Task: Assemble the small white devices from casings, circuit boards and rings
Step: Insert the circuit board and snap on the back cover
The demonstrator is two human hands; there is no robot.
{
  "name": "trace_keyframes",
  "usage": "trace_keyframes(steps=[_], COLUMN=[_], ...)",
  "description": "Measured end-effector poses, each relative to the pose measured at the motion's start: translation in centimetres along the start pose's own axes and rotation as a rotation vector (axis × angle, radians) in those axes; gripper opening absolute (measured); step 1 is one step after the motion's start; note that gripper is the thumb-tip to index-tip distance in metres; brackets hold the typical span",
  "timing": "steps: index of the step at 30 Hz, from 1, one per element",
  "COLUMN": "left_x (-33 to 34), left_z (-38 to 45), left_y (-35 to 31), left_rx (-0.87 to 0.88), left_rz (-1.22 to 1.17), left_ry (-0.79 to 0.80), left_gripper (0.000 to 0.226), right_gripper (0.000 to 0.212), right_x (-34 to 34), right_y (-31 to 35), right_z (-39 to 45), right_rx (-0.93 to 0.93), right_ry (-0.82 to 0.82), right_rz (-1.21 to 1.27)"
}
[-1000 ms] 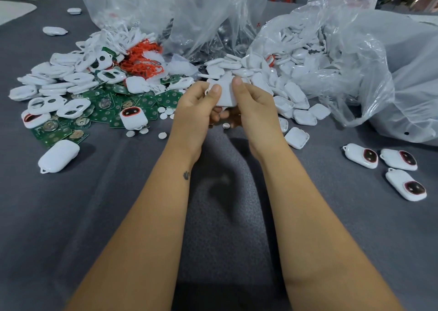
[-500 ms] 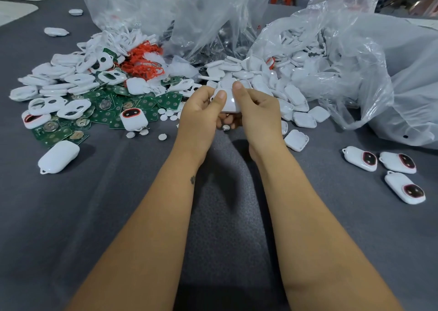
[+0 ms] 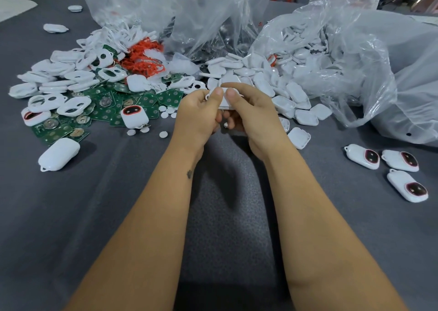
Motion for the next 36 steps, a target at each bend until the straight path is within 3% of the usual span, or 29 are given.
trace_keyframes(steps=[5, 19, 28, 32, 36], left_x=[-0.2, -0.2, 0.2, 0.3, 0.2], left_z=[-0.1, -0.2, -1.1, -1.0, -0.8], left_y=[-0.3, -0.5, -0.8, -0.5, -0.3], left_rx=[-0.045, -0.05, 0.143, 0.164, 0.115], left_rz=[-0.082, -0.029, -0.016, 0.117, 0.041], left_ry=[0.009, 0.035, 0.084, 0.023, -0.057], left_gripper=[0.028, 0.03, 0.015, 0.011, 0.009], right_gripper=[0.03, 0.028, 0.023, 0.023, 0.022], right_x=[0.1, -0.5, -0.2, -0.2, -0.1], right_y=[-0.1, -0.1, -0.1, -0.4, -0.5], right_z=[0.0, 0.1, 0.0, 0.1, 0.2], right_rx=[0.041, 0.0, -0.043, -0.057, -0.071], right_ry=[0.089, 0.025, 0.054, -0.038, -0.015], right_rz=[0.113, 0.181, 0.137, 0.119, 0.105])
Point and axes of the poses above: each hand's wrist, its own z-axis towards the middle knuckle, its own x-axis out of the palm, y = z × x, the point moved 1 cm from there along z, towards the middle knuckle, and after that the axes turned 6 degrees about x, right-handed, at the moved point
